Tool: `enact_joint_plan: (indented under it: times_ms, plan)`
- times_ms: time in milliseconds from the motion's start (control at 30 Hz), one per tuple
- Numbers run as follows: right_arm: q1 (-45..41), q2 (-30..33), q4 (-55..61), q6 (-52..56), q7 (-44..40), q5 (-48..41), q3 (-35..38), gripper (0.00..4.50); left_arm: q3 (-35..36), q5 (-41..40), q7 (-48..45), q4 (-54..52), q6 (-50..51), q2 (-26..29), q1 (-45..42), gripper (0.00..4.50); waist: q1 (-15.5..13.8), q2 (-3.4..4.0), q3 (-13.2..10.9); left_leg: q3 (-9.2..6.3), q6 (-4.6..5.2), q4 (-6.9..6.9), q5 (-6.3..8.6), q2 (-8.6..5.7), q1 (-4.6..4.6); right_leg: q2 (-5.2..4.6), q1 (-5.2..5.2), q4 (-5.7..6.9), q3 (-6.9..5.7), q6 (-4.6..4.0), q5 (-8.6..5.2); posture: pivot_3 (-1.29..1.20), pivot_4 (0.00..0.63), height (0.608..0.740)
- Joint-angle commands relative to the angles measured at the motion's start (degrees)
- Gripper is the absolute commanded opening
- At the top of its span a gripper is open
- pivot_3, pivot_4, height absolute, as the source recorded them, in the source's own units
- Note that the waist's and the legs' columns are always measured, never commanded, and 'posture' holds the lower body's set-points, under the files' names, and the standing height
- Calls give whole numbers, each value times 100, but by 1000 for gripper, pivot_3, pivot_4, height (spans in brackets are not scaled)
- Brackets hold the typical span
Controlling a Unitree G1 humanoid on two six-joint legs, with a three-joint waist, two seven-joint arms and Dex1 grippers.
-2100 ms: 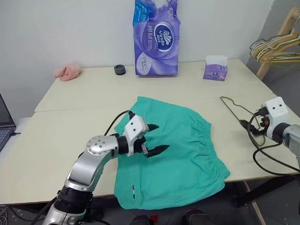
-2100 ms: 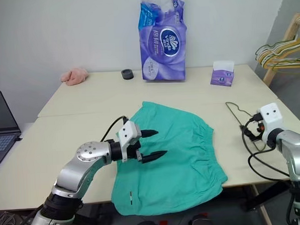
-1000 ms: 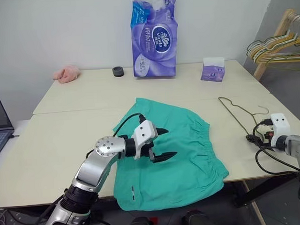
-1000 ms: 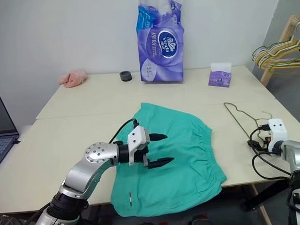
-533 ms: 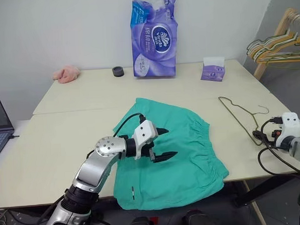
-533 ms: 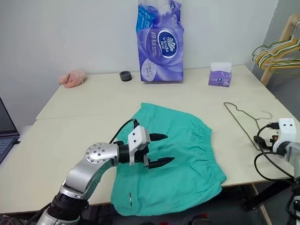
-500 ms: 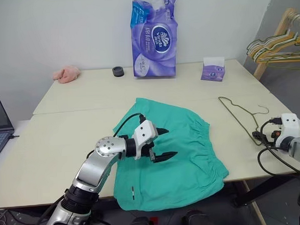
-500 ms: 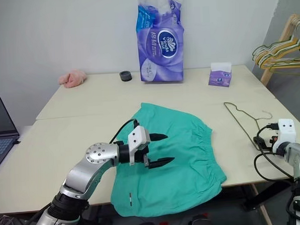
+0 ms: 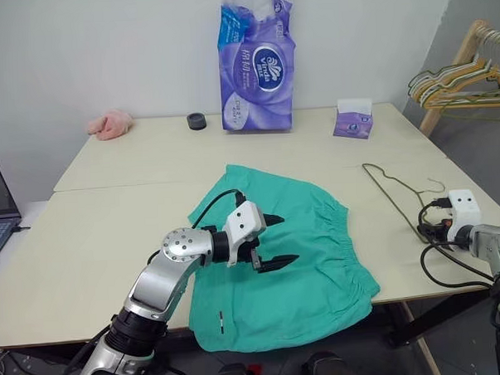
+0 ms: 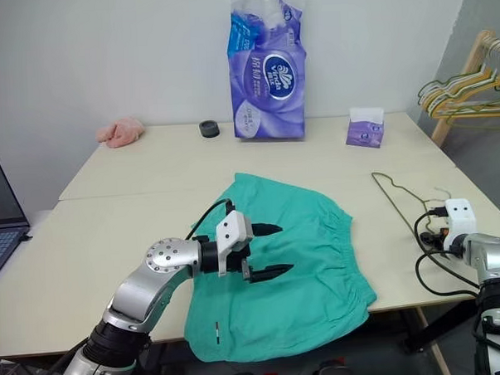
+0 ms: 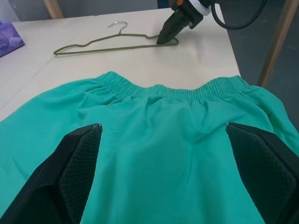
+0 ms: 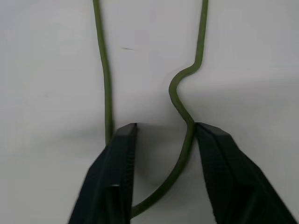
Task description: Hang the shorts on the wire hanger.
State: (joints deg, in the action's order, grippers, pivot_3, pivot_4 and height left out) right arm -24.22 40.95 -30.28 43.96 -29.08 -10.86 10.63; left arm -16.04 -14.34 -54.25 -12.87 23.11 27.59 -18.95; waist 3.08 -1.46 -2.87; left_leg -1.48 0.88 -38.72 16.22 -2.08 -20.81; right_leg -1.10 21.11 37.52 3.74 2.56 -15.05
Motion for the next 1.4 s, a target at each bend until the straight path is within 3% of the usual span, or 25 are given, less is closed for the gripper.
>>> enact_joint_plan:
  times_ms: [33, 100, 133, 400, 600, 800, 1000, 1167, 1400]
  plan:
    - [199, -121, -284, -9, 237, 253, -166, 711, 13, 10, 48, -135, -87, -27, -69, 4500, -1, -9, 14, -2, 2, 0, 2, 1, 3, -1, -8, -17, -1, 3, -2, -66, 34, 740]
    - [238, -140, -232, -82, 296, 268, -142, 111, 28, -2, 56, -154, -69, -20, -51, 4500, -8, -15, 18, -2, 2, 0, 3, 2, 2, -1, -16, -33, -2, 8, 2, -66, 34, 740]
    - [273, -120, -172, -171, 303, 317, -191, 24, 36, -8, 64, -158, -61, -22, -45, 4500, -14, -18, 20, -3, 6, 0, 4, 2, 2, -3, -22, -42, -2, 11, 4, -66, 34, 740]
    - [505, 39, 705, -879, 541, 649, -262, 24, 252, -145, 225, 30, 112, -65, -138, 4500, -59, -3, 12, 3, 18, -3, 12, -5, -1, -19, -24, -54, 4, 25, 13, -71, 32, 740]
    - [1135, 437, 2536, -1552, 382, 1196, -627, 24, 718, -432, 132, 426, 261, 92, -414, 4500, -67, 64, -1, 12, 18, 0, 12, -6, -36, -16, 25, -40, 15, 26, 13, -70, 30, 740]
    - [1483, 474, 3766, -2229, 369, 1631, -949, 24, 1500, -907, 309, 1334, 749, 59, -1069, 4500, 3, 86, -12, 14, 18, 0, 12, -4, -44, -8, 36, -39, 15, 54, -3, -79, 31, 740]
    - [1452, 462, 4169, -3303, 553, 2400, -1472, 24, 2002, -1171, 77, 2639, 1086, 320, -1809, 4500, 16, 84, -14, 11, 17, 0, 12, -7, -47, -9, 41, -39, 14, 57, -4, -88, 28, 740]
    - [1394, 568, 4056, -4198, 729, 3042, -1638, 24, 1955, -1136, -243, 3146, 1187, 503, -2080, 4500, 13, 82, -15, 11, 15, -2, 13, -13, -59, -17, 53, -38, 15, 36, 11, -87, 27, 740]
    - [1236, 601, 4034, -5125, 772, 3583, -1731, 24, 1204, -1008, -1282, 2950, 1542, 964, -1709, 4500, 17, 81, -15, 13, 11, -6, 12, -13, -101, -17, 111, -9, 21, 31, 15, -96, 27, 740]
